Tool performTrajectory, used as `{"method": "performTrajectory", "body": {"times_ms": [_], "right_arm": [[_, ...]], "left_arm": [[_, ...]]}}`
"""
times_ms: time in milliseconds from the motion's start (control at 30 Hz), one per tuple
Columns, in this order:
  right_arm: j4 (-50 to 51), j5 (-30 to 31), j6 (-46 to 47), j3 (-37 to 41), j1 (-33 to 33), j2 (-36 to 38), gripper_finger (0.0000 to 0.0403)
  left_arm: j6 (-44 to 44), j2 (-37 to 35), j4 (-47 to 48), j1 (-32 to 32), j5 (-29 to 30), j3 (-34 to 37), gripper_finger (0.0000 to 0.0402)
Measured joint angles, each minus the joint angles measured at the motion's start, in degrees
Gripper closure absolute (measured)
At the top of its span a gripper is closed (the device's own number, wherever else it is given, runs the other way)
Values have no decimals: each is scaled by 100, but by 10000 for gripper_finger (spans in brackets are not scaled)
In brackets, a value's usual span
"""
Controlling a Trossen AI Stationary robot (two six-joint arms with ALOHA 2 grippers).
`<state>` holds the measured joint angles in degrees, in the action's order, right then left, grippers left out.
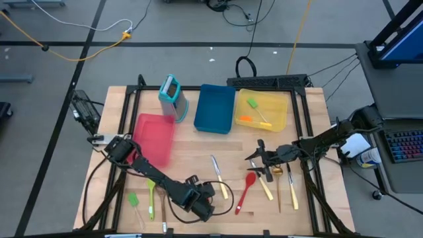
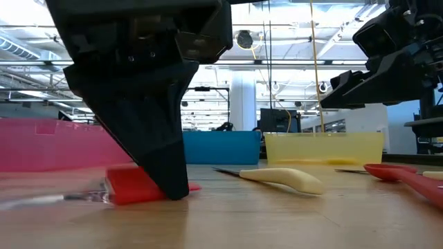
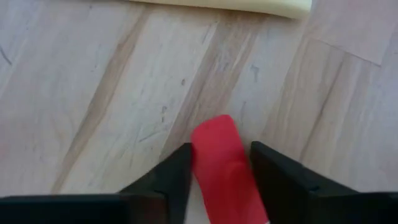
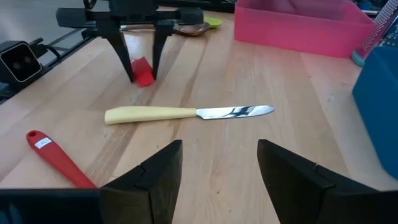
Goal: Pick & Place Kitchen Items
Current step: Put the red spatula into the yellow bin
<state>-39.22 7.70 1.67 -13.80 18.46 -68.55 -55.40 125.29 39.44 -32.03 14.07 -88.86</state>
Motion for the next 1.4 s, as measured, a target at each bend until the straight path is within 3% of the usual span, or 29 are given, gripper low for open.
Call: {"method": "performTrajectory", "body": {"times_ms": [333,567,767,900,1200,1400], "right_arm": [[4,0,0,0,0,0,202],[-19,0,0,0,0,0,202],[-302,-4,-12,-2,0,0,202],[-253,-24,-81,0,0,0,203],[-220,-31,-118,0,0,0,204],[-510,-46,-279,0,2,-2,204]], "left_arm": [[246,11,-76,7,149,9,385],[585,-113,-190,83,955,43,371],[1244,-232,-386,404,1869,-222,388],[1959,-214,-839,714,1995,-408,382],[4035,-236,-3533,1338,2008,-435,388],[4658,-236,-4459,1584,1741,-437,379]]}}
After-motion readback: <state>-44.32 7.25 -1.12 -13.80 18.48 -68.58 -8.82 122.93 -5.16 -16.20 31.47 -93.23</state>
